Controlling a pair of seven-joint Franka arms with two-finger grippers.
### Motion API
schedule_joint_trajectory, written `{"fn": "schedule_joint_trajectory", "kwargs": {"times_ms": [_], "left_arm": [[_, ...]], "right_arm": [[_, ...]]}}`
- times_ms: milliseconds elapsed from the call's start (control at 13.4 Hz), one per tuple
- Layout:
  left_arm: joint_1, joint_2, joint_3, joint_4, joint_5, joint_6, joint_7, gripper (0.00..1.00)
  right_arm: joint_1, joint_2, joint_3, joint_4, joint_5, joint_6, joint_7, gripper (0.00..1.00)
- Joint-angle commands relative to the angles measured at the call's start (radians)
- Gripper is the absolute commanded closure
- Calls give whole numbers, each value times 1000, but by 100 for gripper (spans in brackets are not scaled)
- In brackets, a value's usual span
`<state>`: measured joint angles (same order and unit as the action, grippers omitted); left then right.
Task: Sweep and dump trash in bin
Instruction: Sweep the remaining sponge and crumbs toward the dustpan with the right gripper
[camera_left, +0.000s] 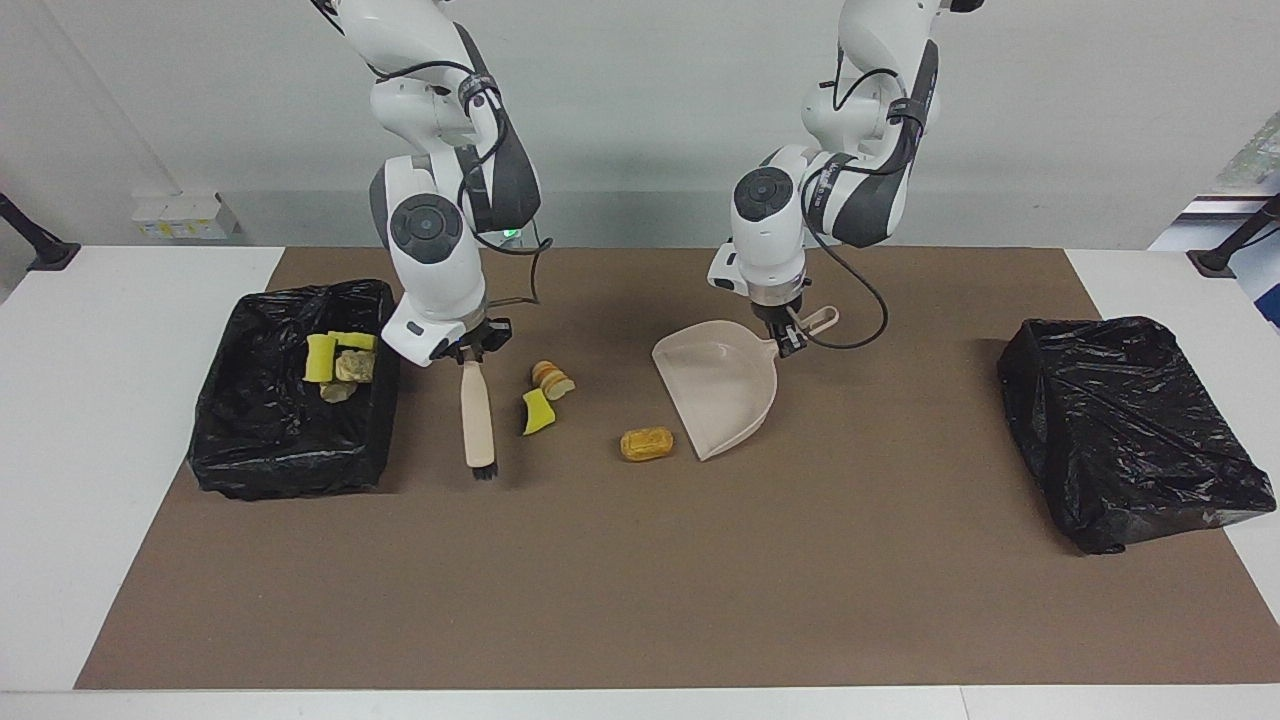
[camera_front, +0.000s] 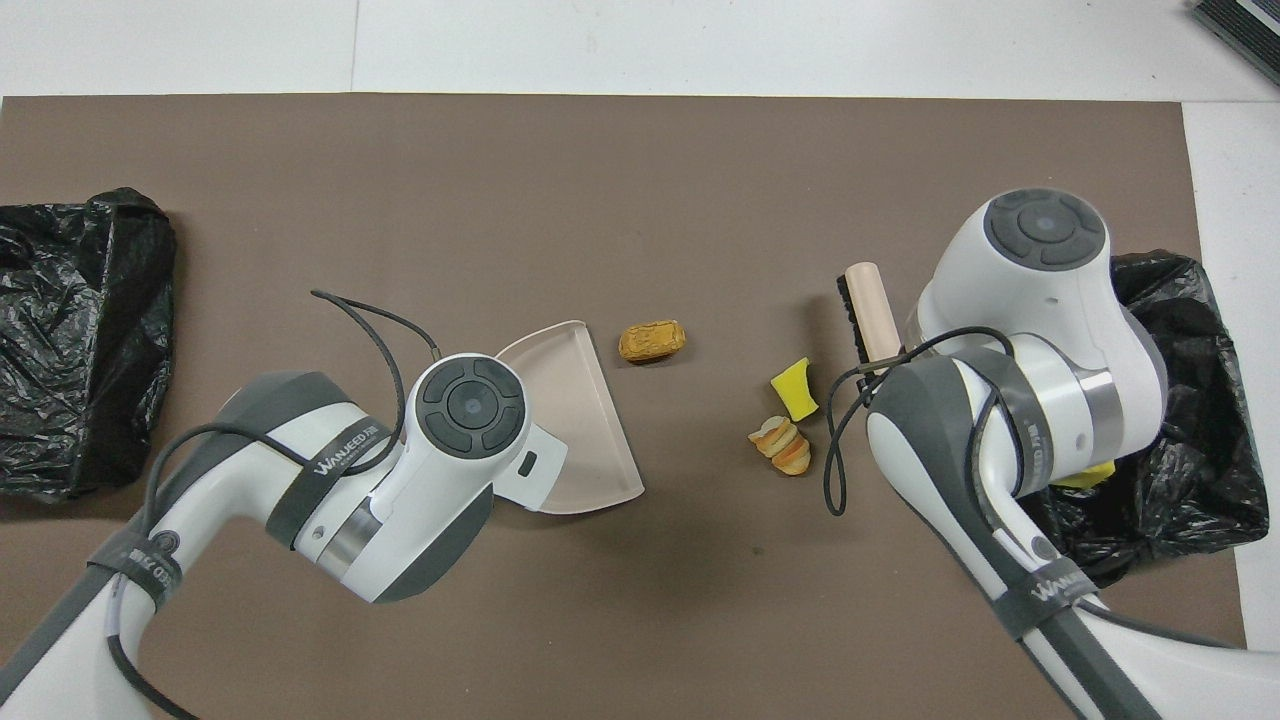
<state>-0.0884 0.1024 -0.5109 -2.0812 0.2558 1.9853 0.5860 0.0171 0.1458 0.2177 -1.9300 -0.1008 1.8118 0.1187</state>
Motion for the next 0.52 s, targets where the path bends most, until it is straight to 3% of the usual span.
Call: {"fn": "schedule_joint_trajectory", "kwargs": {"times_ms": [0, 149, 448], "left_arm": [[-1, 6, 12, -19, 13, 50, 11, 100], [6, 28, 18, 7, 16, 49, 15, 100], [18, 40, 28, 29, 74, 52, 57, 100]], "right_arm": [[-3, -203, 11, -307, 32, 180, 85, 100], [3, -255, 11, -401, 116, 225, 104, 100], [104, -163, 11, -379, 141, 326, 306, 100]]}}
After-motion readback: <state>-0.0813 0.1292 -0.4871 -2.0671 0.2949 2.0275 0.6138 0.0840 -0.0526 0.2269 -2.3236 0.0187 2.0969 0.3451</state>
